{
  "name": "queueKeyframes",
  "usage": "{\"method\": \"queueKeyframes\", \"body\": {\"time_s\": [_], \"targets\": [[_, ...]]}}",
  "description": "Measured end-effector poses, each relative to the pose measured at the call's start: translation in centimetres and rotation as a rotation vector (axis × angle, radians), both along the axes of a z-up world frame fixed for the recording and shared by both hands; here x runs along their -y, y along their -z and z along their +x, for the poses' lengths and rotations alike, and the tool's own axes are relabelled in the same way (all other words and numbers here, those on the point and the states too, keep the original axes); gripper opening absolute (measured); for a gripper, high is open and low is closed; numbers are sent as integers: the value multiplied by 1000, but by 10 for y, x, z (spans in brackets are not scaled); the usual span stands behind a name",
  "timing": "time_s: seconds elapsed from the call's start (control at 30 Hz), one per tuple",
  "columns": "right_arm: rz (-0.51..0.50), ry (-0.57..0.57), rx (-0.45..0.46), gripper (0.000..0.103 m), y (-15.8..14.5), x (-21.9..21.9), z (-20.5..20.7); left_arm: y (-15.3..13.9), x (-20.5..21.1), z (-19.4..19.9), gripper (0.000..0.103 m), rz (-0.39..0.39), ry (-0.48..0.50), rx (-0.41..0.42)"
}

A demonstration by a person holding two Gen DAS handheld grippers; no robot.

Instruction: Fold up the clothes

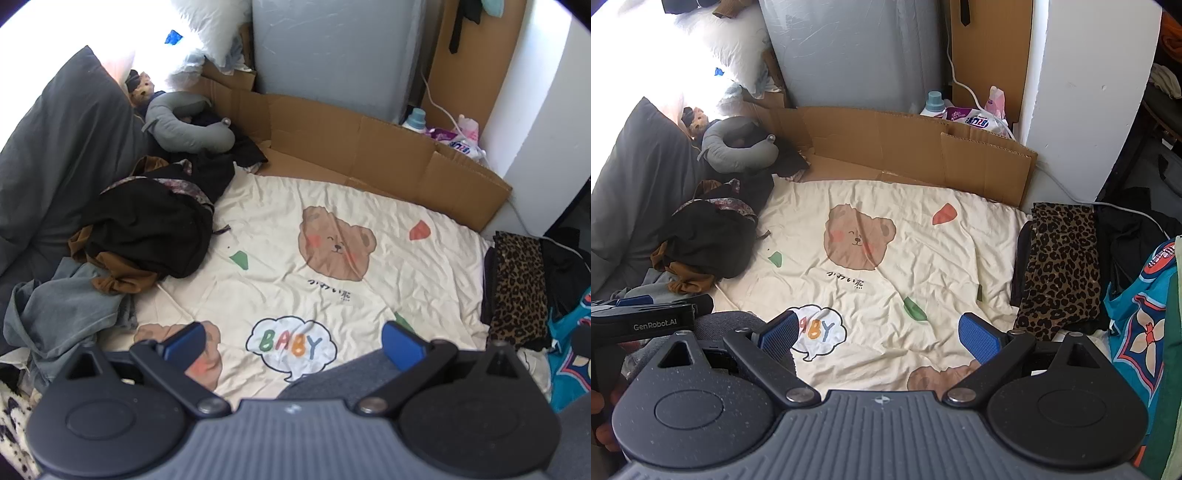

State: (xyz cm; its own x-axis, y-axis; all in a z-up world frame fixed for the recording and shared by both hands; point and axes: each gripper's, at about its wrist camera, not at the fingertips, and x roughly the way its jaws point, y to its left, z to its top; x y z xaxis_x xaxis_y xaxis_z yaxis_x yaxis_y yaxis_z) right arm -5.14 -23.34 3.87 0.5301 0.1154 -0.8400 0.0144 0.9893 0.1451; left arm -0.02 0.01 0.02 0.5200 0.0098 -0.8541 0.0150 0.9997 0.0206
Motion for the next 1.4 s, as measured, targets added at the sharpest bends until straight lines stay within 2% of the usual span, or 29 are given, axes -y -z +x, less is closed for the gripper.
{"method": "queueKeyframes", "body": {"time_s": [0.3, 0.53, 0.73, 1.07, 1.4], "targets": [[5, 7, -8, 97, 1, -1, -1, 7, -5, -5, 102, -14, -8, 0], [11, 22, -16, 97, 1, 0, 1, 4, -5, 1, 102, -32, -9, -50], [9, 31, -27, 97, 2, 0, 2, 0, -2, 0, 102, -1, 26, -41], [-24, 21, -32, 97, 2, -5, 7, 0, -14, 8, 102, -37, 16, -59], [9, 31, -44, 97, 5, -5, 7, 3, -19, 9, 102, -53, 13, -60]]}}
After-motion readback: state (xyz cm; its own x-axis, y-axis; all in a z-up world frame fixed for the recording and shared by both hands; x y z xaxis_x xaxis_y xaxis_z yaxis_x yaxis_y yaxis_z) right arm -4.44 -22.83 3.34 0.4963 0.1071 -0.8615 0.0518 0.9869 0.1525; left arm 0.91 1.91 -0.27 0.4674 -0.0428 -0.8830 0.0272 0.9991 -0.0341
